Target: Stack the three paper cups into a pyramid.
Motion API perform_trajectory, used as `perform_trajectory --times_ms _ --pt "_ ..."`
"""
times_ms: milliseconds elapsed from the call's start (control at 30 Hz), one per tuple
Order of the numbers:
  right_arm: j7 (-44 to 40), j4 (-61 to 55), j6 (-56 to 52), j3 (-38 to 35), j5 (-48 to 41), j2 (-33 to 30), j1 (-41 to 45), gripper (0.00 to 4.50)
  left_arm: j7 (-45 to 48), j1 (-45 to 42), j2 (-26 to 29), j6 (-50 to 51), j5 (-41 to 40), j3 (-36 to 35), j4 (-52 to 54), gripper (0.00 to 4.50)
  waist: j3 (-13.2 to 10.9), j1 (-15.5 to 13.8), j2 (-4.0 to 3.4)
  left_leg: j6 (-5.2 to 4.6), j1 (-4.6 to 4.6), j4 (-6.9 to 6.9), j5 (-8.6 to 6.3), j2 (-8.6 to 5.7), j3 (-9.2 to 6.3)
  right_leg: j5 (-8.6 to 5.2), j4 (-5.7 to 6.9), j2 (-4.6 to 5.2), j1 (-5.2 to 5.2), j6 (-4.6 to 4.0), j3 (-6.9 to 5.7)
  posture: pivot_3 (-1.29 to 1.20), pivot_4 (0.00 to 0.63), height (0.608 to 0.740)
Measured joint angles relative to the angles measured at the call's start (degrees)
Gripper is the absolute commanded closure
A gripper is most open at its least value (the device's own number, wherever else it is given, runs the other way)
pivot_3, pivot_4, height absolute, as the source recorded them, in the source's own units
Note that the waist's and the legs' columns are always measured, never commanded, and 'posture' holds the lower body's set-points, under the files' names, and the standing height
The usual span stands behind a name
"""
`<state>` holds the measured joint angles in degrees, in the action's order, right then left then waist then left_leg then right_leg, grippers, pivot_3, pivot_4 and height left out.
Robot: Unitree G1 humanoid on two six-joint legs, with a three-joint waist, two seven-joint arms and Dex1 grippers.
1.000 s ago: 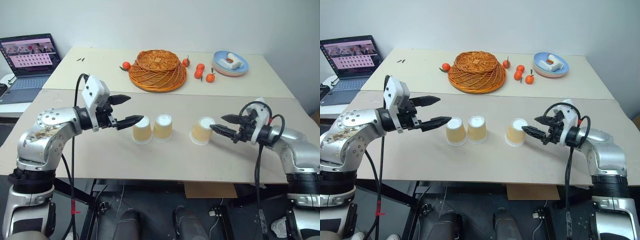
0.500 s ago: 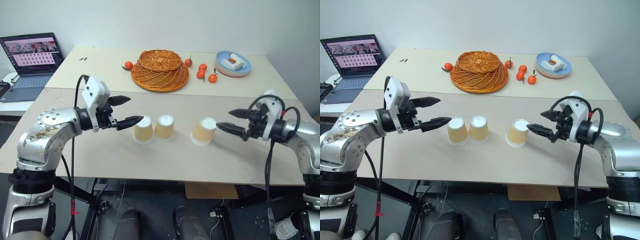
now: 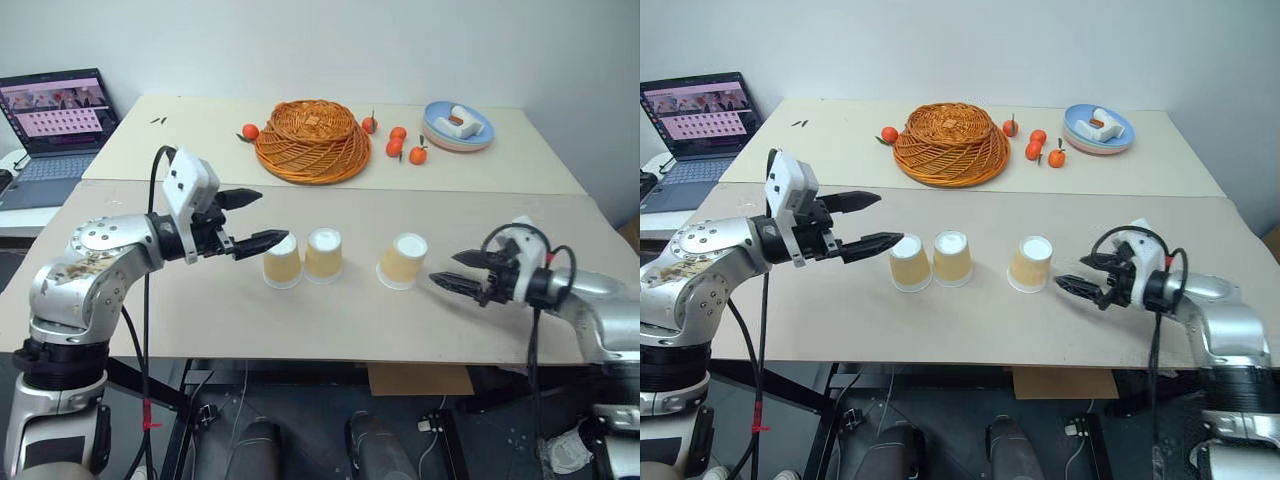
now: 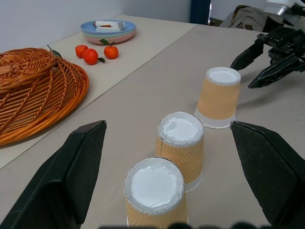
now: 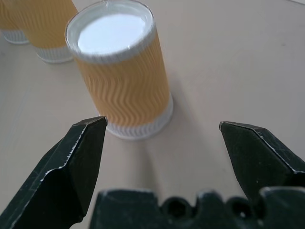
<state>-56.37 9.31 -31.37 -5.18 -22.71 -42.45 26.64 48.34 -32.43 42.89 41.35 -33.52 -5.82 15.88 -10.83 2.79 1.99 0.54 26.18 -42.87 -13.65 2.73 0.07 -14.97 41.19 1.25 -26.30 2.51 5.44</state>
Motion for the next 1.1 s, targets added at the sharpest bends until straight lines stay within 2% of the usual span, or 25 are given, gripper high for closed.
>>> perform_trajectory --times_ms 600,900,1000,1100 --pt "-2.4 7.0 4.3 6.7 3.4 7.0 10.7 0.0 -1.8 1.1 1.5 1.0 -0.4 -1.7 1.3 0.07 0.0 -0.2 -0.01 0.0 0.05 0.0 0.0 -0.01 -0.01 0.0 -0.01 0.03 -0.01 0.0 -0.02 0.0 0.15 0.671" --pt "-2.4 12.3 6.6 7.0 4.9 9.5 14.2 0.0 -2.2 1.3 1.5 1.0 -0.4 -1.7 1.4 0.07 0.0 -0.4 -0.01 0.0 0.06 0.0 0.0 -0.02 -0.01 0.14 -0.02 0.03 -0.01 -0.24 -0.04 0.0 0.15 0.671" --pt "-2.4 12.9 6.8 6.9 5.7 9.5 14.2 0.69 -2.3 1.4 1.5 1.1 -0.4 -1.8 1.4 0.0 0.0 -0.4 -0.01 0.0 0.06 0.0 0.0 -0.02 -0.01 0.14 -0.02 0.03 -0.01 -0.24 -0.03 0.0 0.15 0.671" --pt "-2.6 12.9 7.0 6.9 5.8 9.5 14.2 1.64 -2.5 1.7 1.5 1.1 -0.4 -1.8 1.4 0.0 0.0 -0.3 -0.01 0.0 0.06 0.0 0.0 -0.01 -0.02 0.14 -0.01 0.03 -0.02 -0.24 -0.04 0.0 0.15 0.671"
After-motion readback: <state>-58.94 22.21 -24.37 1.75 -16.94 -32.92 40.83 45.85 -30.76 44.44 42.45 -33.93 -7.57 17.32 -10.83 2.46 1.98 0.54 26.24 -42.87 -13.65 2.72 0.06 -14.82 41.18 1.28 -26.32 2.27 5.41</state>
